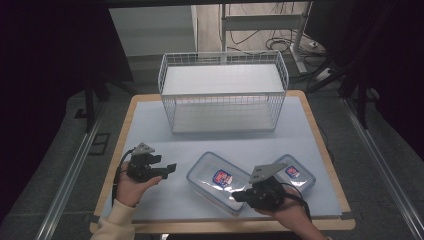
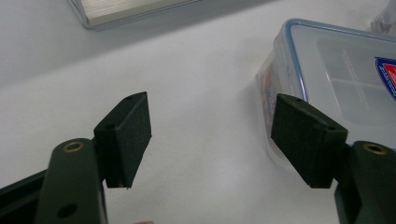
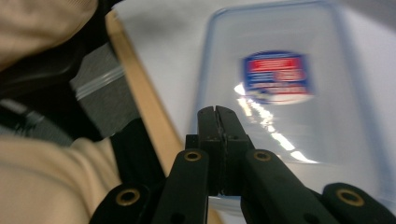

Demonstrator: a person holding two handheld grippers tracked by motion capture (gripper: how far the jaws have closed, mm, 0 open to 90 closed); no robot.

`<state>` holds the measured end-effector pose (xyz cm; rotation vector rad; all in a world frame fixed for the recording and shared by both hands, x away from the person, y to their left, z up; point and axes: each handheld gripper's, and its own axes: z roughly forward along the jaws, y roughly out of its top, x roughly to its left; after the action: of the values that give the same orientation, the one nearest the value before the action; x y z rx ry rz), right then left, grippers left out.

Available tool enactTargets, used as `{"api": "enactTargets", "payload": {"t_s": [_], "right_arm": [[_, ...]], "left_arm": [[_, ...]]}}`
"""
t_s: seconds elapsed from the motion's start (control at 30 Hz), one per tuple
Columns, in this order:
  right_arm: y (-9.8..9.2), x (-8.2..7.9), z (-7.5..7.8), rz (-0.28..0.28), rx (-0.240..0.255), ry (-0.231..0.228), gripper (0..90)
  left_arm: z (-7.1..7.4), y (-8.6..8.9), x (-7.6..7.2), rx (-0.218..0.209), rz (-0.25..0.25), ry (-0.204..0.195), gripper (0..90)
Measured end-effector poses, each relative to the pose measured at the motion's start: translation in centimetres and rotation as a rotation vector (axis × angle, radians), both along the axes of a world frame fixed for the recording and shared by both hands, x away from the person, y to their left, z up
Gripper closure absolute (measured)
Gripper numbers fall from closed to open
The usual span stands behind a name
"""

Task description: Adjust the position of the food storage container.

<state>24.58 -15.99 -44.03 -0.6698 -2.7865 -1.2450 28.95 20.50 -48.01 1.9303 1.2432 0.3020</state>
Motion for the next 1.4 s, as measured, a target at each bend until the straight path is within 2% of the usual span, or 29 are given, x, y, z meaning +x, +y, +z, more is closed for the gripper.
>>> {"api": "enactTargets", "payload": {"t_s": [0.07, 0.1, 0.13, 0.17, 0.2, 0.27, 0.33, 0.37, 0.4, 0.47, 0.57, 0.6, 0.67, 0.77, 0.83, 0.87, 0.9, 0.93, 1.0, 1.13, 1.23, 1.27, 1.4], "right_arm": [[0.9, -0.8, -0.5, 0.045, -0.023, 0.011, 89.7], [1.7, -1.5, -1.1, 0.095, -0.05, 0.024, 89.7], [1.7, -1.5, -1.1, 0.095, -0.05, 0.024, 89.7], [2.2, -2.2, -1.8, 0.121, -0.088, 0.029, 89.7], [2.4, -2.5, -2.1, 0.13, -0.101, 0.037, 89.7], [2.4, -2.7, -2.3, 0.137, -0.111, 0.037, 89.7], [2.4, -2.9, -2.9, 0.134, -0.153, 0.033, 89.7], [2.4, -2.9, -2.9, 0.134, -0.153, 0.033, 89.7], [2.2, -2.8, -3.2, 0.128, -0.181, 0.026, 89.7], [2.0, -2.5, -3.5, 0.114, -0.198, 0.019, 89.8], [1.8, -2.3, -3.7, 0.121, -0.189, 0.031, 89.8], [1.8, -2.2, -3.7, 0.118, -0.214, 0.012, 89.8], [1.7, -2.1, -3.7, 0.112, -0.224, -0.001, 89.8], [1.0, -1.1, -3.8, 0.067, -0.229, -0.015, 89.8], [0.8, -0.8, -3.8, 0.056, -0.23, -0.018, 89.8], [0.1, 0.1, -3.9, 0.025, -0.216, -0.018, 89.8], [0.1, 0.1, -3.9, 0.025, -0.216, -0.018, 89.8], [-0.4, 0.9, -3.9, -0.006, -0.213, -0.016, 89.8], [-0.5, 1.2, -3.9, -0.012, -0.213, -0.02, 89.8], [-1.6, 3.0, -4.1, -0.074, -0.193, -0.029, 89.8], [-1.8, 3.6, -4.1, -0.092, -0.187, -0.027, 89.8], [-1.9, 4.4, -4.3, -0.113, -0.189, -0.026, 89.8], [-2.1, 5.0, -4.7, -0.132, -0.186, -0.021, 89.8]], "left_arm": [[0.0, -0.1, 0.0, -0.003, 0.003, 0.004, 27.6], [-0.1, -0.1, 0.0, 0.004, 0.0, 0.007, 26.8], [-0.1, -0.1, 0.0, 0.004, 0.0, 0.007, 26.6], [-0.1, -0.1, 0.0, 0.005, 0.0, 0.009, 26.3], [-0.1, -0.1, 0.1, 0.006, -0.002, 0.013, 26.3], [-0.2, -0.1, 0.1, 0.005, 0.001, 0.016, 26.1], [-0.3, 0.0, 0.1, 0.003, 0.009, 0.017, 25.0], [-0.3, 0.0, 0.1, 0.001, 0.014, 0.018, 25.0], [-0.3, 0.1, 0.2, 0.002, 0.016, 0.019, 24.7], [-0.3, 0.1, 0.2, 0.008, 0.015, 0.018, 24.4], [-0.4, 0.0, 0.2, 0.013, 0.007, 0.018, 24.3], [-0.4, -0.1, 0.2, 0.016, 0.006, 0.018, 24.2], [-0.5, -0.2, 0.2, 0.02, 0.001, 0.02, 24.1], [-0.6, -0.2, 0.3, 0.029, -0.002, 0.025, 24.1], [-0.7, -0.2, 0.3, 0.024, 0.003, 0.026, 24.0], [-0.8, -0.2, 0.4, 0.025, 0.003, 0.028, 24.0], [-0.8, -0.2, 0.4, 0.025, 0.003, 0.028, 24.0], [-0.9, -0.3, 0.4, 0.021, 0.002, 0.033, 24.0], [-0.9, -0.3, 0.5, 0.023, 0.001, 0.034, 24.0], [-1.1, -0.7, 0.5, 0.032, -0.005, 0.041, 23.7], [-1.1, -0.8, 0.5, 0.034, -0.005, 0.04, 23.7], [-1.1, -0.8, 0.5, 0.036, -0.004, 0.04, 23.8], [-1.2, -0.9, 0.5, 0.038, -0.004, 0.04, 23.9]]}}
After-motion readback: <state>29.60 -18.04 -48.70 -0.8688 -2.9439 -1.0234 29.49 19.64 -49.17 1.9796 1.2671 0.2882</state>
